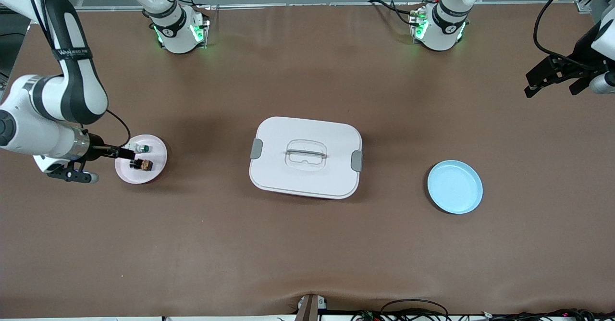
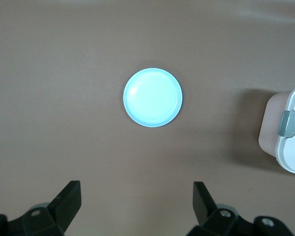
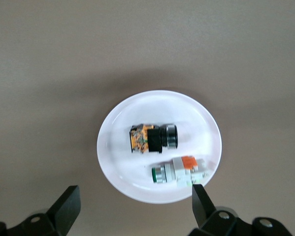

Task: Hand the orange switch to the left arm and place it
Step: 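Reach the right gripper down to the black-orange switch on the white plate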

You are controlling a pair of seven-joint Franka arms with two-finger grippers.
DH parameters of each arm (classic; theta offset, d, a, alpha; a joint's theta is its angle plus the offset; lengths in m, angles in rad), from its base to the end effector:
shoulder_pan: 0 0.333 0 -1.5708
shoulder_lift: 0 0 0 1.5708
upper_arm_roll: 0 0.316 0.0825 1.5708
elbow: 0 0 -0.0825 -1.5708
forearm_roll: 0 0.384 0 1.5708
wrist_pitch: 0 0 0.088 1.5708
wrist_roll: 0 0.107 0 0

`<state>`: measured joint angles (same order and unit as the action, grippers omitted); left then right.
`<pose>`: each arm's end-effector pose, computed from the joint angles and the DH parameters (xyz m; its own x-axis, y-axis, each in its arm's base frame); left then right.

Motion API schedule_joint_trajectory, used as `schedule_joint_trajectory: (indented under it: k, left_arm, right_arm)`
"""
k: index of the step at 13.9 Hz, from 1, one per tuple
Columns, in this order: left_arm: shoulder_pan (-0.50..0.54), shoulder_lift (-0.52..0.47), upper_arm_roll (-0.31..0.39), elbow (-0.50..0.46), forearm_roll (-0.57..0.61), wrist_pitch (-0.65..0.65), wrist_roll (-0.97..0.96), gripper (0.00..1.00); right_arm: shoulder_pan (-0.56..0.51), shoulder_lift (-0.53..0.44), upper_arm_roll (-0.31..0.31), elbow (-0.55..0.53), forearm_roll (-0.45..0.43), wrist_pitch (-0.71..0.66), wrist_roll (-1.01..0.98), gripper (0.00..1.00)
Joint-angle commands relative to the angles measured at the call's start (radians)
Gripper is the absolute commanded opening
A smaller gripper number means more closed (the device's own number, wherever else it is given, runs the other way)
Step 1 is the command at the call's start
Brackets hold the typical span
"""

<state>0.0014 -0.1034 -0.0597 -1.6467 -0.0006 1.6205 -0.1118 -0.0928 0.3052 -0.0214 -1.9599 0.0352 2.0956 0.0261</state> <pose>0.5261 -0.0325 0.6489 0.9956 0.0535 0.0771 0.0534 -0.9986 0.0031 0.5866 -0.0651 0.3070 0.9732 -0.1557 -0.1692 -0.1607 -0.9869 -0.0162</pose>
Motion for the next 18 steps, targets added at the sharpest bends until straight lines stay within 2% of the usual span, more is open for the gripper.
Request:
schedule_joint_trajectory:
  k: [1, 5, 10, 18]
  left_arm:
    - [0.008, -0.002, 0.0, 0.012, -0.019, -0.016, 0.014, 1.0]
    - [0.009, -0.001, 0.0, 0.012, -0.019, -0.016, 0.014, 1.0]
    - [0.009, -0.001, 0.0, 0.012, -0.019, -0.016, 0.014, 1.0]
    - [0.008, -0.001, -0.002, 0.012, -0.019, -0.016, 0.014, 1.0]
  right_arm:
    - [-0.019, 0.046, 0.009, 0.003, -0.014, 0.055, -0.047, 1.0]
    - [-0.022, 0.101, 0.009, -0.022, -0.014, 0.158, -0.049, 1.0]
    - [-0.021, 0.166, 0.009, -0.025, -0.014, 0.208, -0.049, 1.0]
    - [-0.024, 0.196, 0.009, -0.069, -0.021, 0.27, -0.049, 1.0]
